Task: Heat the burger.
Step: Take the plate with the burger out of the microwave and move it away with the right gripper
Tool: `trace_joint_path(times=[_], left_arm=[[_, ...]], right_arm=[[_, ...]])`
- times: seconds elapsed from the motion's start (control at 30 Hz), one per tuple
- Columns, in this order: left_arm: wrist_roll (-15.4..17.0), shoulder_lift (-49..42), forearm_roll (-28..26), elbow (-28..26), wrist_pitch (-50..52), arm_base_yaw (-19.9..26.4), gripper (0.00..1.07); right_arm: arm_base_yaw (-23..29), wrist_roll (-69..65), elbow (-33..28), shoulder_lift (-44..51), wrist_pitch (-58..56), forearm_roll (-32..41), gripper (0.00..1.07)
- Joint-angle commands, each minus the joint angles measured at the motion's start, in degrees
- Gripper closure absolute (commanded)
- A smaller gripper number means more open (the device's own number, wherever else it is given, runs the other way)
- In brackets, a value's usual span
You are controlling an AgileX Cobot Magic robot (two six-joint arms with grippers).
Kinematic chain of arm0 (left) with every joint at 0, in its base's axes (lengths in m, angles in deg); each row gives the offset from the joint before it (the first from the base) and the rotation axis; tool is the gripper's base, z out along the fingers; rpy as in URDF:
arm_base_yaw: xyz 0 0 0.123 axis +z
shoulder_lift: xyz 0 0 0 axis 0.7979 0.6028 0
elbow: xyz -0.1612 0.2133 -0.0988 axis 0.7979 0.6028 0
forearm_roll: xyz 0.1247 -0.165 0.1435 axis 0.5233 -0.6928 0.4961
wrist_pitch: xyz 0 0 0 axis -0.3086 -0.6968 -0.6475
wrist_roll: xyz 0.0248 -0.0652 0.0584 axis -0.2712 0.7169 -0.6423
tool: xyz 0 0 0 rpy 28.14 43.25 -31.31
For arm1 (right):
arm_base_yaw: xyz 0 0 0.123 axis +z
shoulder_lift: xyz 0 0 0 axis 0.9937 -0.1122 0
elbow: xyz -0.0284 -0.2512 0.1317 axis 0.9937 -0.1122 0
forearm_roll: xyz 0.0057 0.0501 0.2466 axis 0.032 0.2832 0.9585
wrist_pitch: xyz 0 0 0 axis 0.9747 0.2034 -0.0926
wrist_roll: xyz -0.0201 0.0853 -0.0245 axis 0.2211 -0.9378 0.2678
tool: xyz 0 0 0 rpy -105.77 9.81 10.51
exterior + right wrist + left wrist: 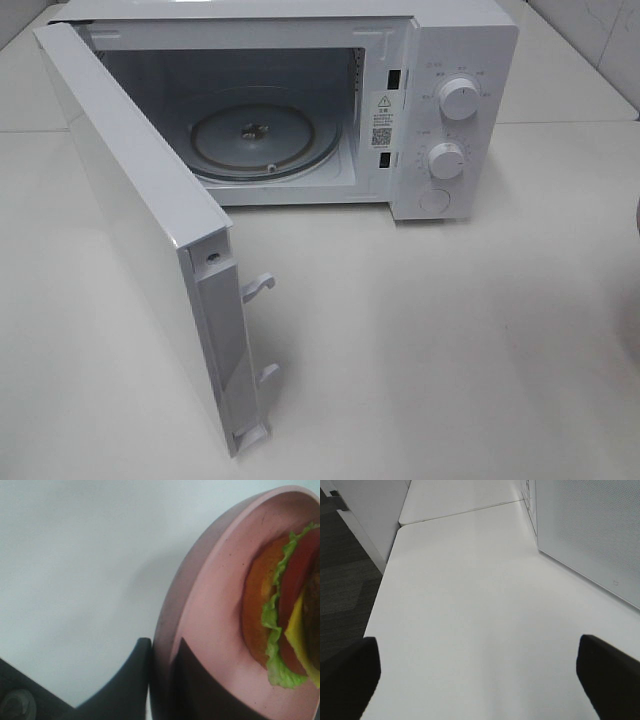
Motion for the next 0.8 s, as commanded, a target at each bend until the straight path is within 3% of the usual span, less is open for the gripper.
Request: trace_joint_path(times=[0.03, 0.63, 0.8], left_arm=[[0.17, -0.97, -0.11, 0.17, 0.63, 0.23, 0.06], [0.17, -0.97, -0.11, 0.17, 0.63, 0.23, 0.06], [0.17, -0.97, -0.11, 0.17, 0.63, 0.23, 0.06]], right_arm=[[-1.38, -3.21, 0.40, -1.95, 0.97, -5.04, 1.07], [-14.67, -15.41, 0.40, -13.01, 1.66, -12.26, 1.07], [-20.51, -20.17, 0.52, -17.02, 5.73, -15.47, 1.07]])
